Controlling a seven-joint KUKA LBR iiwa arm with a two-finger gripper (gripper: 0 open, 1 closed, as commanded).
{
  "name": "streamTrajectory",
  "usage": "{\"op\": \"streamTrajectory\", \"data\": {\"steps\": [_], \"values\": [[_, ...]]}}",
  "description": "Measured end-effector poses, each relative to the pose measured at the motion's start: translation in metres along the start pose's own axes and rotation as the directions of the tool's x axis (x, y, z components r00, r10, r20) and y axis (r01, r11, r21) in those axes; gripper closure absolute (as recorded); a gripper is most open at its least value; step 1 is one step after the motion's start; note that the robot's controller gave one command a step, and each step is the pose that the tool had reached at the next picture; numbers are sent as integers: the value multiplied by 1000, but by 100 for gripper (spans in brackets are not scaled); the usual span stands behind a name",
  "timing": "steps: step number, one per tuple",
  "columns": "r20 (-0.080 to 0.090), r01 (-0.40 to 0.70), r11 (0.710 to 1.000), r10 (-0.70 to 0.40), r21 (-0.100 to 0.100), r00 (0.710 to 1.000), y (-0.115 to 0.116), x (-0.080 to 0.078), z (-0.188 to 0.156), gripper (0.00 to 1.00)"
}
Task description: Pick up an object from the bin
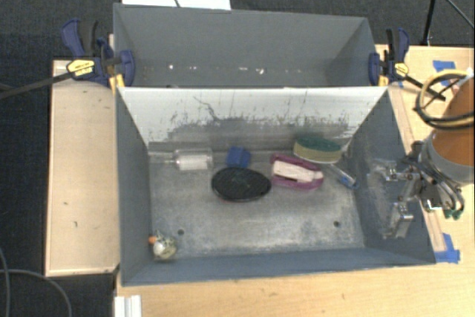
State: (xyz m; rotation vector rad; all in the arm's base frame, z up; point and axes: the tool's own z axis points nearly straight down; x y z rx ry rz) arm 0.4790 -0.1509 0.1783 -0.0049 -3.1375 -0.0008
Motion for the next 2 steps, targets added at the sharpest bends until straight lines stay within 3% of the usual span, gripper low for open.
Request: {"op": "streamTrajectory", "data": {"steps": [1,2], "values": [[8,38,999,-38,0,999,34,-104,64,0],[11,-78,997,78,1,997,11,-111,107,0]]}}
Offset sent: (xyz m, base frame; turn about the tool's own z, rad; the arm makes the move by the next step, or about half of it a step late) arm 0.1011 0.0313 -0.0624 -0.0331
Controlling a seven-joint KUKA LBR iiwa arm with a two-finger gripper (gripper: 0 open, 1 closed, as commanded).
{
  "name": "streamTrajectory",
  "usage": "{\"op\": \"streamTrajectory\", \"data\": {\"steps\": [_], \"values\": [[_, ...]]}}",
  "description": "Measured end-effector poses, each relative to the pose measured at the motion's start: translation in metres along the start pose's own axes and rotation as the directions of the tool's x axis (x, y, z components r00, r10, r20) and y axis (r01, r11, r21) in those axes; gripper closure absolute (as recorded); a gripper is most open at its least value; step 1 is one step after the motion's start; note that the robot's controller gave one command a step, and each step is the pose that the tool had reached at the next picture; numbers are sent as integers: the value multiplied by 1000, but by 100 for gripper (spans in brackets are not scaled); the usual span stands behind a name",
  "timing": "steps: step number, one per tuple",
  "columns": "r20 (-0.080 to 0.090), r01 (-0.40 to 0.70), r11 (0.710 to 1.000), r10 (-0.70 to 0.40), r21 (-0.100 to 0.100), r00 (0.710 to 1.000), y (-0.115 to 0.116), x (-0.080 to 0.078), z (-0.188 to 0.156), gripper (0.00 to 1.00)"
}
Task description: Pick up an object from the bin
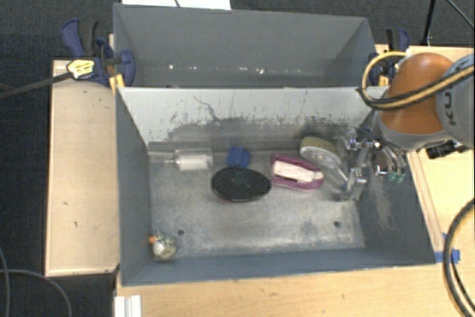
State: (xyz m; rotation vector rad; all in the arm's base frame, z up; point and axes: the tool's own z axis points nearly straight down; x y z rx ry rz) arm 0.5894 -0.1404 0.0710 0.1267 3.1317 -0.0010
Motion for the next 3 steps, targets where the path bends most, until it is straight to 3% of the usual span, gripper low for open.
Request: {"op": "streamTrajectory", "data": {"steps": [1,2,3], "values": [[3,6,1000,-6,1,1000,0,-1,-3,100],[2,40,999,-40,1,999,19,34,-80,100],[4,54,999,-54,2,999,21,38,-177,100]]}}
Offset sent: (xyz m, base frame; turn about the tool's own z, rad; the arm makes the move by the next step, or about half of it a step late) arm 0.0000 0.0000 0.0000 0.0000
